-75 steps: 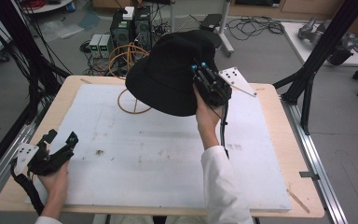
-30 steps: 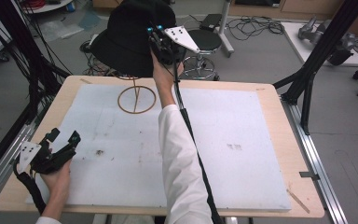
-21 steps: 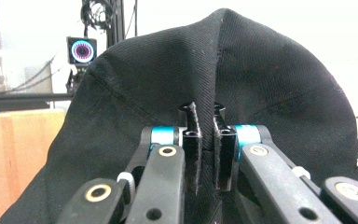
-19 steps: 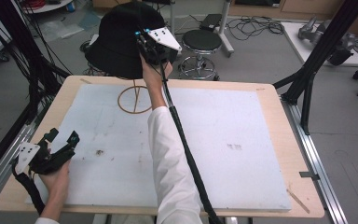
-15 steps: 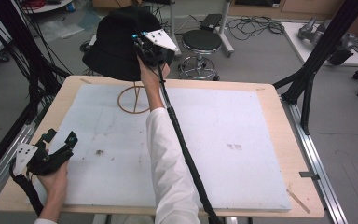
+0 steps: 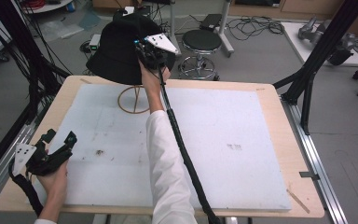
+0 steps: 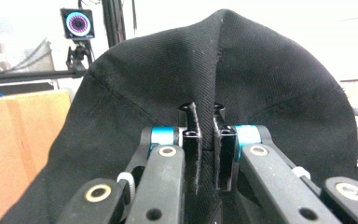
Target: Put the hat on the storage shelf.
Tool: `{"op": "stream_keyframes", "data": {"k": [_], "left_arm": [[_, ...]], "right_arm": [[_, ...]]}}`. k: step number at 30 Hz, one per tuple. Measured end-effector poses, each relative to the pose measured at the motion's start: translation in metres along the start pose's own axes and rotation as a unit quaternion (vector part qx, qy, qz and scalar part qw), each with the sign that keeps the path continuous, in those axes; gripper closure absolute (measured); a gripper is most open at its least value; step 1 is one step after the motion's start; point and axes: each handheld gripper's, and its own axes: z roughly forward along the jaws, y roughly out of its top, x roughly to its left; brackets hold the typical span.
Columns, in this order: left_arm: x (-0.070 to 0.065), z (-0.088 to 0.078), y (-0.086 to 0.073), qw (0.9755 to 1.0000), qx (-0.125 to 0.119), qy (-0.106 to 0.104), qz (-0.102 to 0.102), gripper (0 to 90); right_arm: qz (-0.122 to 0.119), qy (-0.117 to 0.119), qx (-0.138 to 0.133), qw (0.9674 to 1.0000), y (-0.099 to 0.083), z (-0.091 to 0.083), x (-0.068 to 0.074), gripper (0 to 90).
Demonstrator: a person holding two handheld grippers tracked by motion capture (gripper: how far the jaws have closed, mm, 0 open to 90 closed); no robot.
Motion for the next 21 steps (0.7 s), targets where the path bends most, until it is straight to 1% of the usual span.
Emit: {"op": "stream_keyframes", "data": {"k": [2,5,8,10,13,15,18,20,21], "left_arm": [[0.0,0.0,0.0,1.0,0.003,-0.002,0.002,21.4],[0.0,0.001,-0.001,1.0,0.006,-0.001,-0.001,21.4],[0.002,0.0,-0.001,1.0,0.004,0.0,0.0,21.4],[0.002,0.0,-0.001,1.0,0.003,0.001,-0.002,21.4],[0.002,0.001,-0.001,1.0,0.005,0.001,-0.002,21.4],[0.001,0.002,-0.001,1.0,0.003,0.0,-0.002,21.4],[-0.001,0.003,-0.001,1.0,0.004,-0.002,-0.002,21.3],[-0.003,0.004,-0.001,1.0,0.004,-0.004,-0.001,21.3],[-0.003,0.004,-0.001,1.0,0.003,-0.004,-0.001,21.3]], "right_arm": [[-0.002,0.0,0.003,1.0,-0.001,0.0,0.0,85.9],[-0.006,0.01,0.011,0.9999,-0.005,0.002,0.005,85.7],[0.002,0.018,0.015,0.9997,-0.009,0.003,0.008,85.6],[0.006,0.016,0.019,0.9997,-0.012,0.001,0.007,85.5],[0.001,0.014,0.031,0.9994,-0.015,-0.002,0.006,85.1],[0.001,0.016,0.032,0.9994,-0.018,-0.005,0.004,84.8],[0.007,0.016,0.034,0.9993,-0.019,-0.007,0.003,81.6],[0.02,0.02,0.035,0.999,-0.018,-0.007,0.002,77.3],[0.023,0.022,0.036,0.9989,-0.018,-0.007,0.002,76.3]]}}
